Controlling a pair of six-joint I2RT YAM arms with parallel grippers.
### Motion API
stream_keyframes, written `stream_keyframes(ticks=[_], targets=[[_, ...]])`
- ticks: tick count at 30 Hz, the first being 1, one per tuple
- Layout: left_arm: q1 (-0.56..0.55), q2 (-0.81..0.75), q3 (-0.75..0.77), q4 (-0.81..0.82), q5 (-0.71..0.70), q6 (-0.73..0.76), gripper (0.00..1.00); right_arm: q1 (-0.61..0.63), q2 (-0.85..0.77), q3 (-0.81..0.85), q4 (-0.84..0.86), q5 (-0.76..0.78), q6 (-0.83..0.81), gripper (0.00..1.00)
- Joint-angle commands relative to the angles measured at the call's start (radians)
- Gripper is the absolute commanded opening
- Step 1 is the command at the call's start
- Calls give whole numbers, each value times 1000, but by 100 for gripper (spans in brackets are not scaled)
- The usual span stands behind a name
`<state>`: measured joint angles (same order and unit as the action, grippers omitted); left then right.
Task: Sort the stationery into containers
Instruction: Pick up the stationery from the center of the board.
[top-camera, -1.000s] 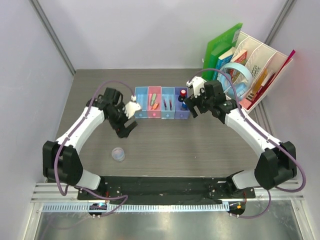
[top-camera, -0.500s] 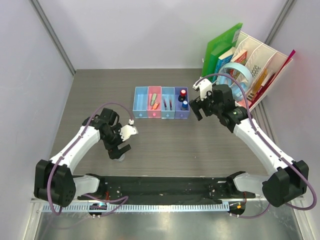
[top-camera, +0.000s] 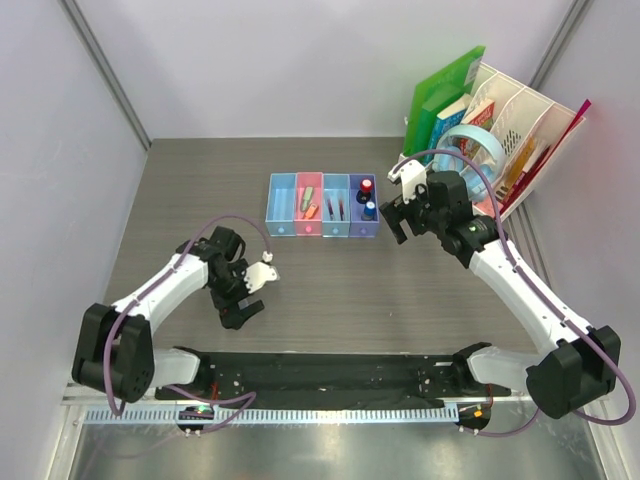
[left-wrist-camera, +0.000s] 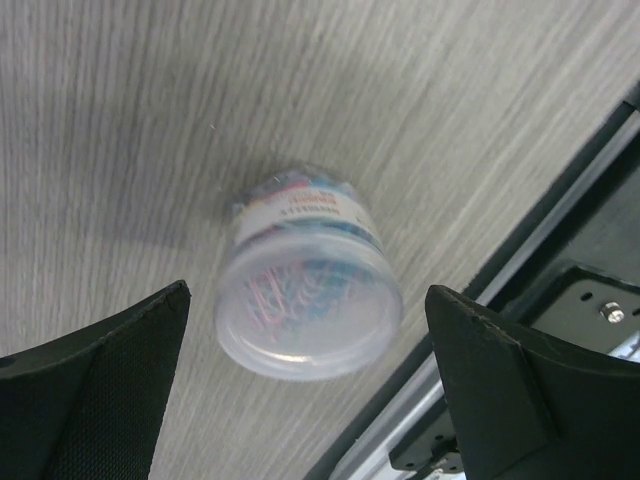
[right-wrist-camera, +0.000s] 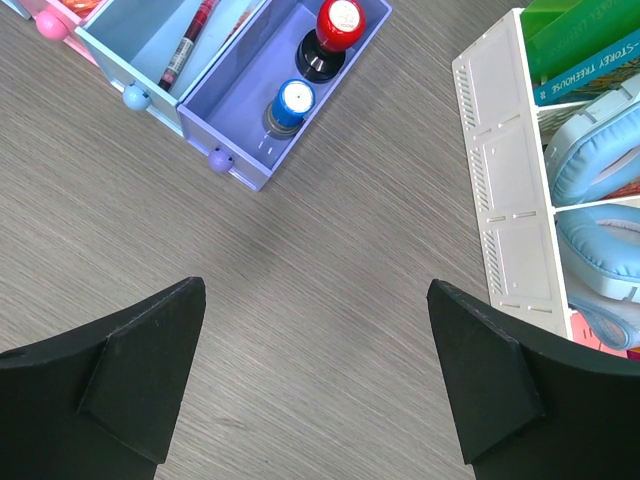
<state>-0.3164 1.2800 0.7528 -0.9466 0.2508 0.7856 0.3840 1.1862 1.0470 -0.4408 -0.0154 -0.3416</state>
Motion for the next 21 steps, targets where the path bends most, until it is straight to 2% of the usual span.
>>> stream_keyframes(ticks=[1,3,6,9,10,12,13,17,20,21], targets=[[-13,48,17,94,15,-22,99,-2,-25,2,20,11,10,98],[-23,73,31,97,19,-31,95,-2,-25,1,20,11,10,98],[-26,117,51,97,19,-36,80,-2,-26,2,19,11,10,98],[-29,136,57,97,16,-36,58,-2,-28,2,24,11,13,98],[-29,139,59,95,10,-37,34,-2,-25,2,25,11,13,98],[-29,150,66,83,4,-37,17,-2,-22,2,27,11,16,98],[-29,151,85,77,-8,-42,1,-2,-19,2,27,11,16,98],[-29,133,198,43,-22,-65,0,-2,-10,4,34,57,10,98],[-29,148,374,48,-18,-120,0,-13,13,-4,51,77,6,98],[-29,183,489,60,-16,-144,0,-17,22,-4,53,74,7,99]])
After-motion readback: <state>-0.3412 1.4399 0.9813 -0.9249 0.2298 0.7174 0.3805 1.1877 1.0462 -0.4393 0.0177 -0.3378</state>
